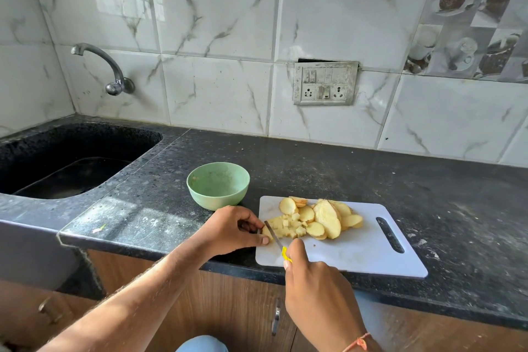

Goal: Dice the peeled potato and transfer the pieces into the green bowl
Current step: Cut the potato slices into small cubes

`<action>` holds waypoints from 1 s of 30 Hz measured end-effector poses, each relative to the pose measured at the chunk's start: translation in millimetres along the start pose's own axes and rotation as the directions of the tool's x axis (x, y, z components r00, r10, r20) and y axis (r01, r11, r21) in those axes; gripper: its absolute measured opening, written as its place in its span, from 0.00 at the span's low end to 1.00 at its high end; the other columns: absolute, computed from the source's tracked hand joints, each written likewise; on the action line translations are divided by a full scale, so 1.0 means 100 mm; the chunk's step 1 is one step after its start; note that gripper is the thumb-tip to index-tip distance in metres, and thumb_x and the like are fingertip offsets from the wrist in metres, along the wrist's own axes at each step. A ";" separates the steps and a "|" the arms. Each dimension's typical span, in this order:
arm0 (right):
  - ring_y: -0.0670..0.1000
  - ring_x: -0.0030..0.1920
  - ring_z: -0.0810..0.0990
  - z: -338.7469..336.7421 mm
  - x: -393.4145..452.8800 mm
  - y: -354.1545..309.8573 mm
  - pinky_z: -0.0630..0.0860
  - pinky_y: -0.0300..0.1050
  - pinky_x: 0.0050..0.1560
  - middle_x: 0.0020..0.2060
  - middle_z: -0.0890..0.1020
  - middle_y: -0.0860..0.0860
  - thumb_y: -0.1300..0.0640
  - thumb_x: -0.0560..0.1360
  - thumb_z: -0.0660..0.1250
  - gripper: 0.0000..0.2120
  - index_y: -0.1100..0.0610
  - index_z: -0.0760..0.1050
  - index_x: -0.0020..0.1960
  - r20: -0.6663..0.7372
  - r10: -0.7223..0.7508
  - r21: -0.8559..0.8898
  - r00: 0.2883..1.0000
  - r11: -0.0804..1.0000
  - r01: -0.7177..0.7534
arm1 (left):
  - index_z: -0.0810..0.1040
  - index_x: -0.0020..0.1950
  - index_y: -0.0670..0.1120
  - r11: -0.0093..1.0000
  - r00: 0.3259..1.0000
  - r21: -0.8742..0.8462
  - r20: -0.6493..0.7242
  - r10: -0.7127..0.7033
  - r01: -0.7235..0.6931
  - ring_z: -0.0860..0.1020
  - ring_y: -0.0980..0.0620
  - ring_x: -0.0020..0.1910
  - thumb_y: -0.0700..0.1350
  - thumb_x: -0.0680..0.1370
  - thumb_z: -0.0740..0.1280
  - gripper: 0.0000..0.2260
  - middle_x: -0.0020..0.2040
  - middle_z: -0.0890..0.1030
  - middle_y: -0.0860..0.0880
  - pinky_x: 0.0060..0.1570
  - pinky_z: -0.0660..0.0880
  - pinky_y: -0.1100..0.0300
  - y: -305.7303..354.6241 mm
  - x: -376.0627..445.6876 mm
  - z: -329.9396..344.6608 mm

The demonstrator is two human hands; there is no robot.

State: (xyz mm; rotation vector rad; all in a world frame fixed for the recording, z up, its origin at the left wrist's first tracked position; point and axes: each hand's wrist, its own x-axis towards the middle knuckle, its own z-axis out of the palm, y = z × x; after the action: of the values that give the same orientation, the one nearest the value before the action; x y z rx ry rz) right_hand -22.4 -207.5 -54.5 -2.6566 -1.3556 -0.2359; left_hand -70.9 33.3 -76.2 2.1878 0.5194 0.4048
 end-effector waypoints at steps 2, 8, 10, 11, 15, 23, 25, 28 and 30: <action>0.52 0.20 0.56 0.02 0.02 0.02 0.41 0.42 0.22 0.22 0.60 0.46 0.53 0.75 0.68 0.16 0.52 0.68 0.60 -0.036 -0.018 -0.008 0.999 1.000 0.017 | 0.88 0.47 0.55 0.999 0.999 0.003 -0.017 0.043 -0.043 0.84 0.58 0.46 0.53 0.68 0.85 0.12 0.46 0.87 0.57 0.50 0.83 0.62 -0.03 -0.03 0.02; 0.53 0.31 0.72 -0.05 0.09 0.00 0.58 0.44 0.26 0.31 0.70 0.47 0.53 0.85 0.51 0.11 0.50 0.57 0.67 -0.112 -0.007 0.092 0.994 0.996 0.017 | 0.88 0.48 0.53 0.992 0.990 0.010 -0.067 0.128 -0.127 0.85 0.57 0.47 0.49 0.71 0.83 0.08 0.47 0.86 0.56 0.50 0.84 0.60 -0.06 -0.07 0.05; 0.50 0.30 0.70 -0.09 0.10 -0.04 0.58 0.43 0.26 0.31 0.70 0.47 0.52 0.86 0.51 0.11 0.50 0.57 0.67 -0.105 -0.006 0.127 0.994 0.992 0.020 | 0.88 0.48 0.53 0.991 0.988 0.018 -0.076 0.132 -0.131 0.85 0.57 0.47 0.49 0.71 0.83 0.09 0.47 0.86 0.56 0.50 0.84 0.59 -0.07 -0.07 0.06; 0.49 0.30 0.70 -0.11 0.09 -0.06 0.57 0.43 0.26 0.32 0.71 0.47 0.52 0.86 0.52 0.12 0.50 0.57 0.68 -0.096 0.006 0.138 0.995 0.990 0.008 | 0.88 0.48 0.53 0.991 0.988 0.021 -0.079 0.133 -0.132 0.85 0.57 0.46 0.49 0.71 0.83 0.09 0.46 0.86 0.56 0.50 0.84 0.58 -0.07 -0.07 0.07; 0.50 0.32 0.70 -0.13 0.09 -0.10 0.57 0.42 0.26 0.36 0.72 0.47 0.51 0.86 0.52 0.14 0.50 0.56 0.70 -0.074 0.024 0.156 0.997 0.988 -0.012 | 0.88 0.47 0.53 0.990 0.985 0.031 -0.102 0.141 -0.138 0.85 0.56 0.45 0.49 0.70 0.84 0.08 0.45 0.86 0.56 0.49 0.84 0.56 -0.09 -0.06 0.09; 0.56 0.37 0.72 -0.14 0.11 -0.23 0.54 0.43 0.27 0.46 0.83 0.52 0.55 0.85 0.53 0.16 0.53 0.56 0.71 -0.006 0.041 0.128 0.999 0.991 -0.039 | 0.88 0.45 0.53 0.987 0.982 0.054 -0.109 0.156 -0.151 0.84 0.56 0.44 0.50 0.71 0.83 0.07 0.45 0.85 0.57 0.47 0.83 0.59 -0.10 -0.05 0.10; 0.55 0.38 0.73 -0.13 0.14 -0.26 0.56 0.42 0.27 0.46 0.83 0.52 0.55 0.85 0.53 0.16 0.53 0.56 0.72 -0.007 0.034 0.129 0.999 0.991 -0.033 | 0.88 0.45 0.54 0.987 0.982 0.071 -0.112 0.152 -0.145 0.84 0.57 0.43 0.51 0.71 0.83 0.07 0.44 0.85 0.58 0.46 0.82 0.61 -0.10 -0.04 0.10; 0.56 0.40 0.80 -0.09 0.18 -0.31 0.64 0.45 0.30 0.45 0.82 0.52 0.57 0.84 0.54 0.16 0.53 0.56 0.70 -0.001 0.021 0.125 1.000 0.992 -0.021 | 0.88 0.44 0.55 0.986 0.982 0.094 -0.116 0.151 -0.140 0.83 0.58 0.43 0.52 0.71 0.83 0.07 0.44 0.84 0.58 0.43 0.80 0.64 -0.10 -0.03 0.10; 0.55 0.41 0.81 -0.05 0.21 -0.33 0.69 0.47 0.34 0.43 0.81 0.51 0.58 0.83 0.55 0.18 0.53 0.56 0.71 0.002 0.031 0.121 1.000 0.992 -0.031 | 0.88 0.44 0.55 0.987 0.983 0.090 -0.117 0.141 -0.131 0.83 0.58 0.42 0.52 0.70 0.83 0.07 0.43 0.85 0.58 0.42 0.78 0.66 -0.10 -0.02 0.10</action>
State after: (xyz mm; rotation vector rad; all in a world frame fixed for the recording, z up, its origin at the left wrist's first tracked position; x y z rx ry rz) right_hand -37.3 -172.8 -42.9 -2.5751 -1.2846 -0.1449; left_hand -70.7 31.1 -90.4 2.2955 0.4609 0.6043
